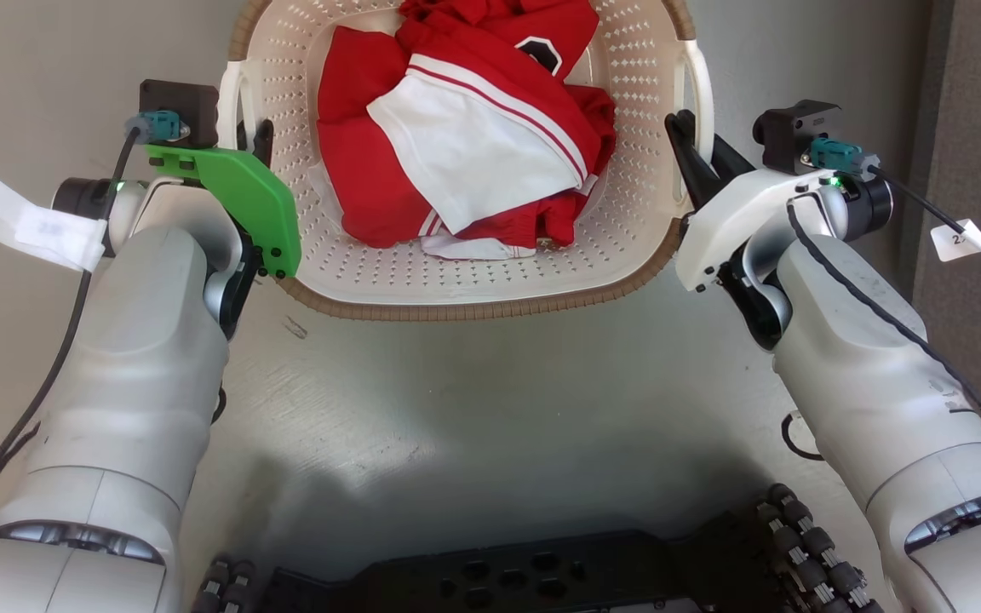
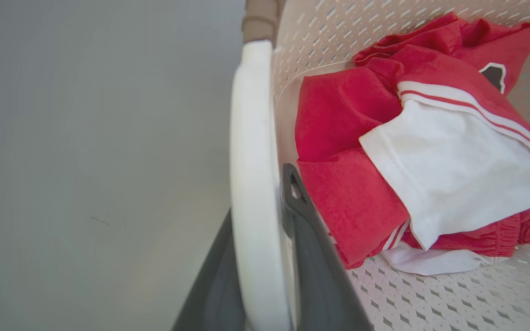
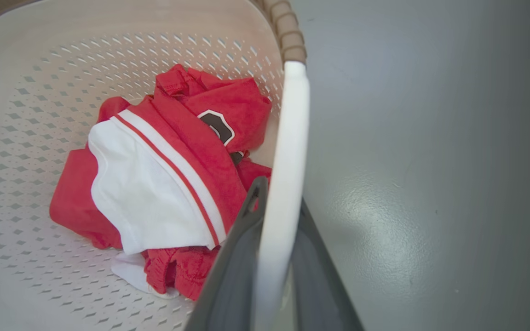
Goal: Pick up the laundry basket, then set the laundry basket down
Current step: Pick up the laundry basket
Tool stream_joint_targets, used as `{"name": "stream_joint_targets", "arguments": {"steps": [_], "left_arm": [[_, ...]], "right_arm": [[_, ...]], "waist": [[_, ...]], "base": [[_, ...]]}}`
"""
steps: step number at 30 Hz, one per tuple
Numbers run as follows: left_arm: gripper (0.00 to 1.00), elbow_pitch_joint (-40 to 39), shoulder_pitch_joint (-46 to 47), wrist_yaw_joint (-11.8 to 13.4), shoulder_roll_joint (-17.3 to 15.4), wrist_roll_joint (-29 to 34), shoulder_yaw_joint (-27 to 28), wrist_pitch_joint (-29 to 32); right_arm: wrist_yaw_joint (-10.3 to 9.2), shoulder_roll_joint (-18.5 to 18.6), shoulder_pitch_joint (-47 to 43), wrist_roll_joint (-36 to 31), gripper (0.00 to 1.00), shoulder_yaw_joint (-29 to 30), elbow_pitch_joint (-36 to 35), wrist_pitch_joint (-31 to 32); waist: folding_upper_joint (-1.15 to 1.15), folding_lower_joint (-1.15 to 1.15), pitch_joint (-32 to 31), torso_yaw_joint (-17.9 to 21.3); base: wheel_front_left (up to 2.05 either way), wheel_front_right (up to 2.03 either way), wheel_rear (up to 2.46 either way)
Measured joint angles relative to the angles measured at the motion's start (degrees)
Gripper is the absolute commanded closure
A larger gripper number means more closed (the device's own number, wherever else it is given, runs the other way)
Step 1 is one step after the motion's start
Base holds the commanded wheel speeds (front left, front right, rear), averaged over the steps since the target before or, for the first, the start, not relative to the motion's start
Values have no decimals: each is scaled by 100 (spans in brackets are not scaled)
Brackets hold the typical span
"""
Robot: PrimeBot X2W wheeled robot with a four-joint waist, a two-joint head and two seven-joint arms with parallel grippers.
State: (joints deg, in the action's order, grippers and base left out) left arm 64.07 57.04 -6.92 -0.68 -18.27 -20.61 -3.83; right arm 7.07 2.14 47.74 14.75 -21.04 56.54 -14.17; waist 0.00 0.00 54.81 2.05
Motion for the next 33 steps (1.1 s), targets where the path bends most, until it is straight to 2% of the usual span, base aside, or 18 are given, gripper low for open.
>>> {"name": "stream_joint_targets", "arguments": {"steps": [13,21,33], "left_arm": [[100,437,-6,-63,138,-212,-36,104],[100,715,-160,-65,187,-432,-108,472],[100,587,-667,-67,192,-895,-354,806]], "right_arm": [[20,-49,60,187,100,-134,604,110],[65,-108,16,312,100,-224,946,366],[67,-162,-179,623,100,-326,1238,722]], "waist": [[0,0,-317,33],[0,0,-689,79],[0,0,-1267,91]], "base": [[0,0,0],[0,0,0],[0,0,0]]}}
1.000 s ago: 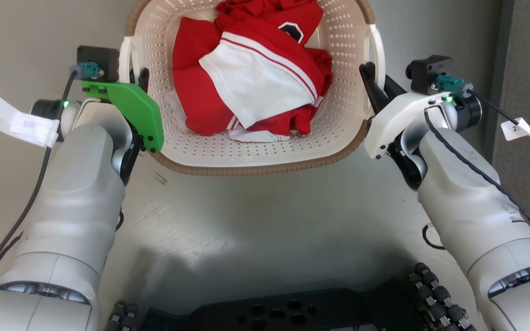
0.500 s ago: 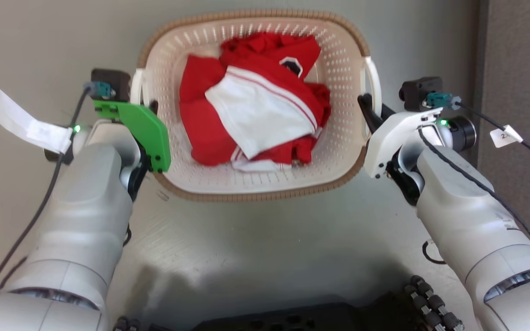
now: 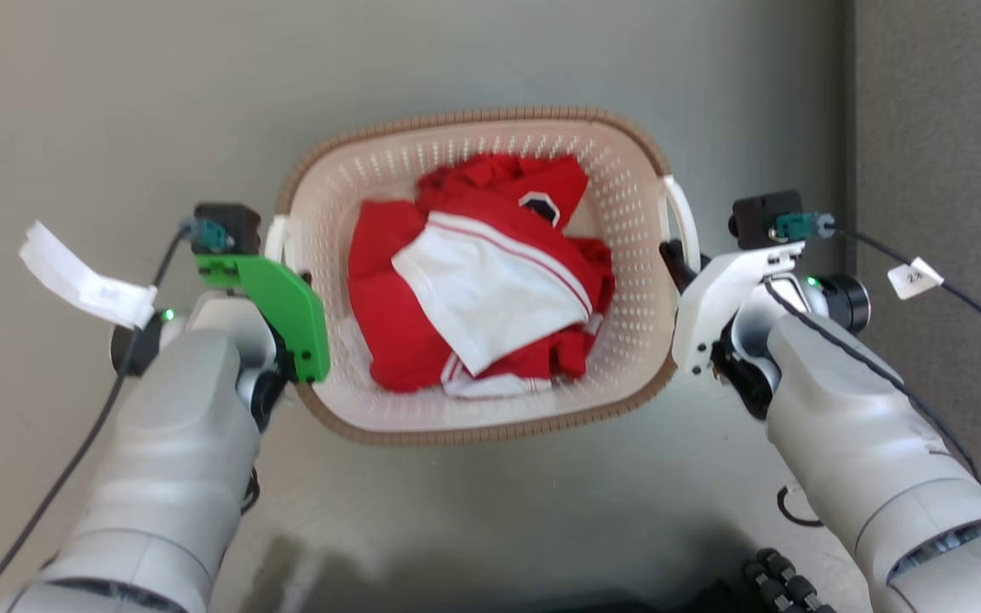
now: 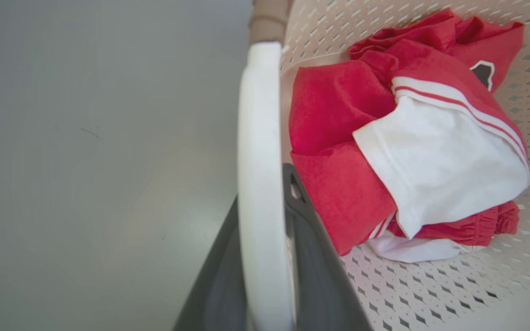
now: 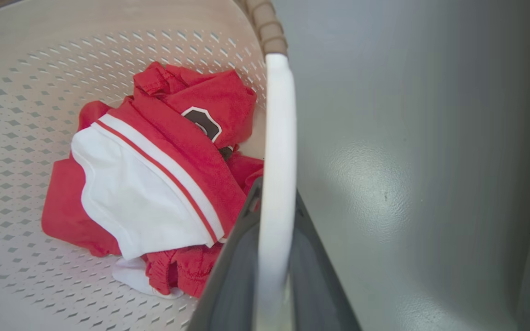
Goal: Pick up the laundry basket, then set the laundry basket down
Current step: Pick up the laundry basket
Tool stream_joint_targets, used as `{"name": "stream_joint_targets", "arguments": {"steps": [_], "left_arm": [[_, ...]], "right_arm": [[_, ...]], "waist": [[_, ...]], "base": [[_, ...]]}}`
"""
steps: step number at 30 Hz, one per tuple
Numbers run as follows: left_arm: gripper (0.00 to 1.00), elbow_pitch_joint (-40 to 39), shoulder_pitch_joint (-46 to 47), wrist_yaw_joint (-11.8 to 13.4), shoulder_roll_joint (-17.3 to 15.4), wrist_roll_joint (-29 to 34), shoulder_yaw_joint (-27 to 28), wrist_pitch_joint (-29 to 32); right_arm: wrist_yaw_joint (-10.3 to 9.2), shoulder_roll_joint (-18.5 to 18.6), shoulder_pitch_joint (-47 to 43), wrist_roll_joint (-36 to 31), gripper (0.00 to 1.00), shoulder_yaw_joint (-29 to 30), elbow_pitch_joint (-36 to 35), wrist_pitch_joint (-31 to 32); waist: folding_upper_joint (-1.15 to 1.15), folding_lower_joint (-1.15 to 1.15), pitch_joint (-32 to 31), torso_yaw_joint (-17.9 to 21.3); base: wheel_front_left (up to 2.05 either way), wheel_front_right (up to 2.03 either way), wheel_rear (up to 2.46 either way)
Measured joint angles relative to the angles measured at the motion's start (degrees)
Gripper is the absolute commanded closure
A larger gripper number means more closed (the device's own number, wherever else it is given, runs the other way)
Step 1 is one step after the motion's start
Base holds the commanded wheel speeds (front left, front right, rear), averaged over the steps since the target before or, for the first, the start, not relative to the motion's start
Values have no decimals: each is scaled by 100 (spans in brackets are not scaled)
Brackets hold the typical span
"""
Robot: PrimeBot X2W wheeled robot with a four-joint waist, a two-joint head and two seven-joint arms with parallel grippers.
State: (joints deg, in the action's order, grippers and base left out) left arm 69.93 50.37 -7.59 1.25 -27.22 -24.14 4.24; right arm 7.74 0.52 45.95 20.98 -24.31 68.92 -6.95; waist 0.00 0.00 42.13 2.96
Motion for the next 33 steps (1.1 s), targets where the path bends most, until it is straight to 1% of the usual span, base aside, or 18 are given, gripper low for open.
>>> {"name": "stream_joint_targets", "arguments": {"steps": [6,18,27,33], "left_arm": [[100,-86,-271,0,-14,-182,-188,138],[100,-245,-753,2,-52,-657,-538,535],[100,-325,-961,3,-77,-1028,-627,849],[100,-293,-1094,3,-83,-1135,-692,995]], "right_arm": [[0,7,-180,99,100,-126,25,140],[-1,49,-678,588,100,-488,-91,477],[-1,98,-833,805,100,-706,-157,739],[-1,98,-1036,982,100,-799,-160,858]], "waist": [[0,0,-337,28],[0,0,-1052,107],[0,0,-1638,148],[0,0,-2056,174]], "base": [[0,0,0],[0,0,0],[0,0,0],[0,0,0]]}}
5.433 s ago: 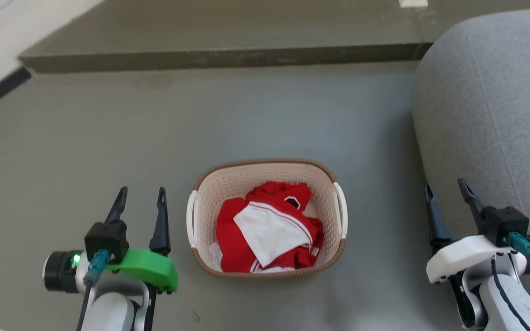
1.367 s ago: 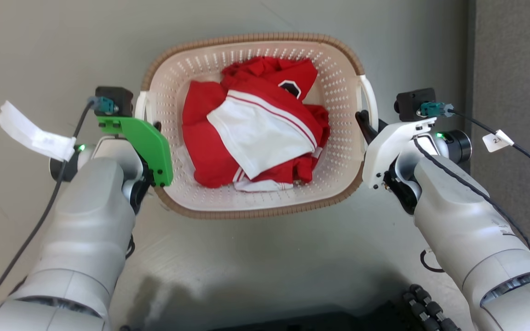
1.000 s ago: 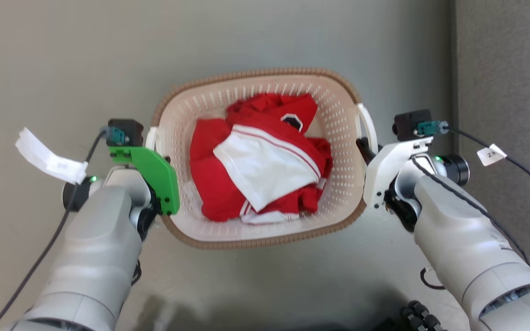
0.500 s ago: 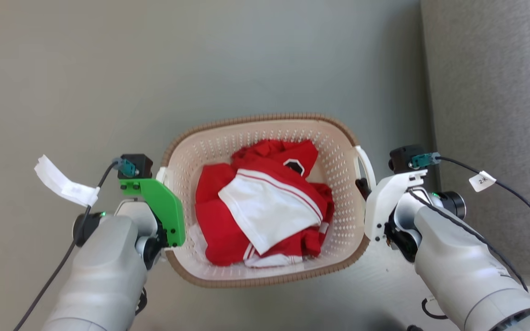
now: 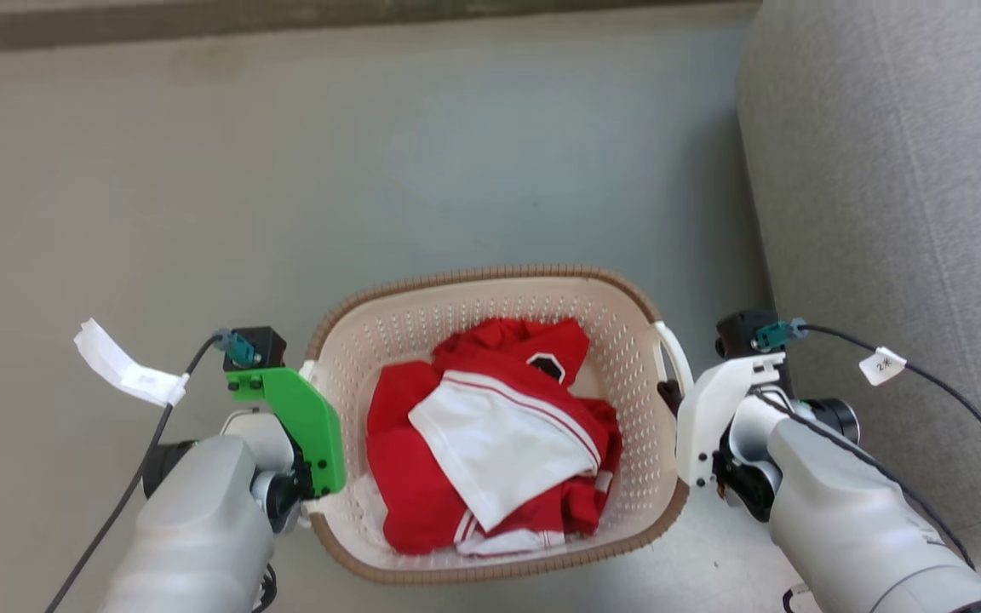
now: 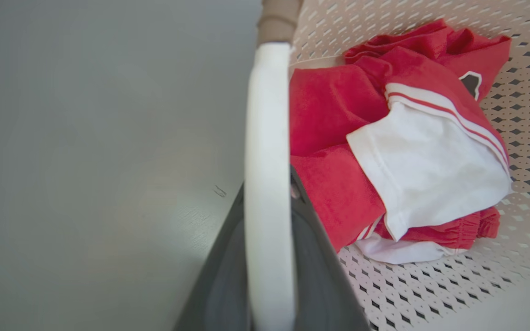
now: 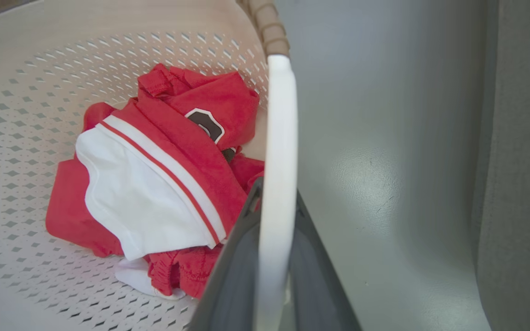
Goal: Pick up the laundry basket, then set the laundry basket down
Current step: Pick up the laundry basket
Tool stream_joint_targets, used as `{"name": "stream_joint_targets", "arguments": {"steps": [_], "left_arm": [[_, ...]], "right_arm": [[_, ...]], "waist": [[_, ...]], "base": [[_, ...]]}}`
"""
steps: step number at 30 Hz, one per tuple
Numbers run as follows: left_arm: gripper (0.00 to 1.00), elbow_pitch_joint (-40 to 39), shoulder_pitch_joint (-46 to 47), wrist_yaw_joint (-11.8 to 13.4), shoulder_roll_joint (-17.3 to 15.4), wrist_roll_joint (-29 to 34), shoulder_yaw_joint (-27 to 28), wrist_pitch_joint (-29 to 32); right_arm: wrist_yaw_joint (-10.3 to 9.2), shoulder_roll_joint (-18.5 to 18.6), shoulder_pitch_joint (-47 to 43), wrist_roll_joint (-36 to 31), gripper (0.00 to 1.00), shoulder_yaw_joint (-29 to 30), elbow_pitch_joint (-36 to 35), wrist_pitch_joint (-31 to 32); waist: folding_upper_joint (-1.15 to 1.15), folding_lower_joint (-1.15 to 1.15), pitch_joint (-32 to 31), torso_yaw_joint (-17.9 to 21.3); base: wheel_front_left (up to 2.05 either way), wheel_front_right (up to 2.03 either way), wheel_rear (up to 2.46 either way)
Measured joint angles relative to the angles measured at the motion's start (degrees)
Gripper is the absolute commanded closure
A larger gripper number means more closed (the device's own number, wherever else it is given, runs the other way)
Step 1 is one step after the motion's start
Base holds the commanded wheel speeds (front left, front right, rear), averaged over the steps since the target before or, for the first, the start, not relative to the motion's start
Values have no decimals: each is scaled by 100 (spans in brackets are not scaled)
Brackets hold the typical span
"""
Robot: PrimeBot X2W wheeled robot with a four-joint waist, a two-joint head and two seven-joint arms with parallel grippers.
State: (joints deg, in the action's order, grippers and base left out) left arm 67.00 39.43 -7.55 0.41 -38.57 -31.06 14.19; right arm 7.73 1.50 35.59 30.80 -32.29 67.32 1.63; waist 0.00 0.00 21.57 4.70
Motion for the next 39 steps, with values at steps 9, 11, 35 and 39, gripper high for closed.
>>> {"name": "stream_joint_targets", "arguments": {"steps": [9,11,35,39], "left_arm": [[100,111,-296,0,3,-222,-60,201],[100,134,-354,0,3,-261,-63,266],[100,268,-909,0,10,-664,-125,651],[100,285,-927,0,11,-665,-133,680]], "right_arm": [[0,-14,-303,164,100,-175,-1,179],[0,-15,-362,205,100,-208,-1,226],[-1,-59,-756,532,100,-489,122,731],[-3,-64,-805,564,100,-510,138,775]], "waist": [[0,0,-653,35],[0,0,-794,44],[0,0,-1915,183],[0,0,-1961,204]], "base": [[0,0,0],[0,0,0],[0,0,0],[0,0,0]]}}
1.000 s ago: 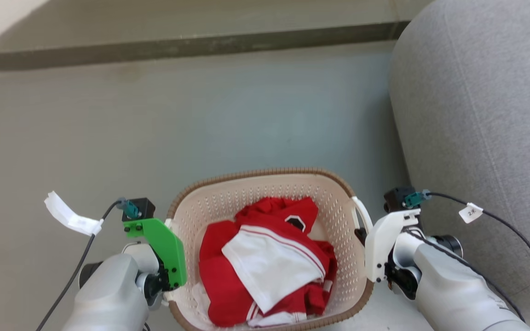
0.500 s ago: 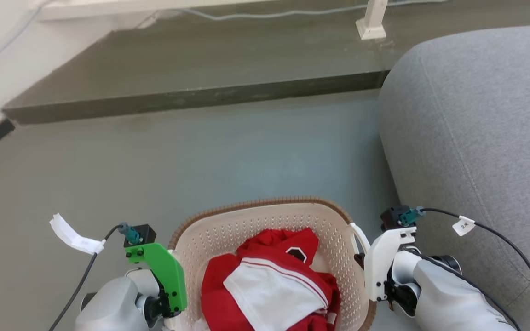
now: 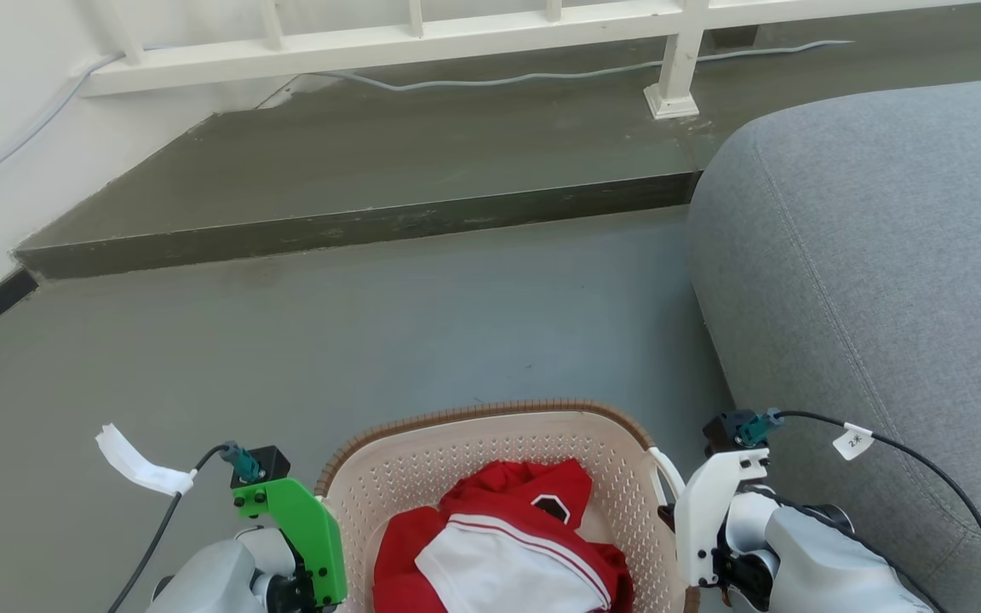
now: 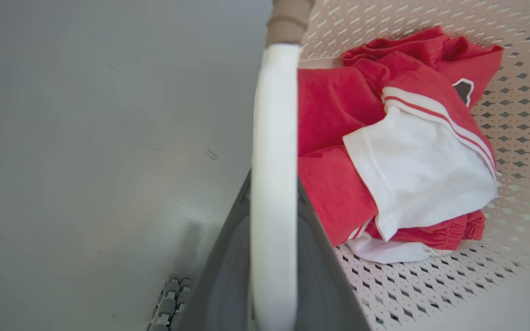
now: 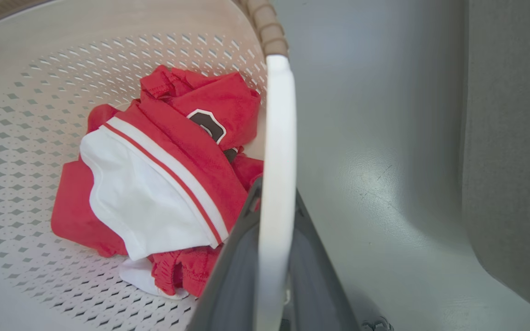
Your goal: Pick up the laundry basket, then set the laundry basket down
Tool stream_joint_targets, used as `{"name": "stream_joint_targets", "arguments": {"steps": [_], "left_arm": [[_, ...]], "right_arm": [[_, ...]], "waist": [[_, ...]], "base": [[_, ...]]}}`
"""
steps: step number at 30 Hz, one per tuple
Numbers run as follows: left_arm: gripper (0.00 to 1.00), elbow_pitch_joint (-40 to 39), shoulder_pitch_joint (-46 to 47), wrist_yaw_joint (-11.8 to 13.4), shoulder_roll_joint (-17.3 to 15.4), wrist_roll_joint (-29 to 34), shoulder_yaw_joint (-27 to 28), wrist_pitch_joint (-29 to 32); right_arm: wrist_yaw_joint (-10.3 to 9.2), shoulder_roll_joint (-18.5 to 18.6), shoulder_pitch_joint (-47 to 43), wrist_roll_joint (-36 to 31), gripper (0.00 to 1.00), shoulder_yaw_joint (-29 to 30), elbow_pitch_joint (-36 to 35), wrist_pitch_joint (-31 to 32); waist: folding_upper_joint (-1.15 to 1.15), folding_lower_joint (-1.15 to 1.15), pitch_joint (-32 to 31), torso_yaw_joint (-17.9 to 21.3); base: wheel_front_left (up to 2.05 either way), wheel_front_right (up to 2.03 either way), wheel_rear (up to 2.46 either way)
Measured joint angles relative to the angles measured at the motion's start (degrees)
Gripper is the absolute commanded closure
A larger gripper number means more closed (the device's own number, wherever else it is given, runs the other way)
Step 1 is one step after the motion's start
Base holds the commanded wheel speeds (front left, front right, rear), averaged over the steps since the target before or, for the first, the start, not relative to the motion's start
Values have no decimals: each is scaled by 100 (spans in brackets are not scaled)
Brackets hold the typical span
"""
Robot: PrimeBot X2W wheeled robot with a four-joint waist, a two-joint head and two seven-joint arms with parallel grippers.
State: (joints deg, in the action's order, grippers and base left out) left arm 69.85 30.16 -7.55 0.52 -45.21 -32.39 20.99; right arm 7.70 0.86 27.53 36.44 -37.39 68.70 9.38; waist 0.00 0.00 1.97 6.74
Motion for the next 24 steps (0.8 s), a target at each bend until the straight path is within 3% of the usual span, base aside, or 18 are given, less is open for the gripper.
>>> {"name": "stream_joint_targets", "arguments": {"steps": [24], "left_arm": [[100,10,-23,0,-11,-78,-56,9]], "right_arm": [[-65,22,0,246,100,-222,-89,78]], "waist": [[0,0,-23,12]], "base": [[0,0,0]]}}
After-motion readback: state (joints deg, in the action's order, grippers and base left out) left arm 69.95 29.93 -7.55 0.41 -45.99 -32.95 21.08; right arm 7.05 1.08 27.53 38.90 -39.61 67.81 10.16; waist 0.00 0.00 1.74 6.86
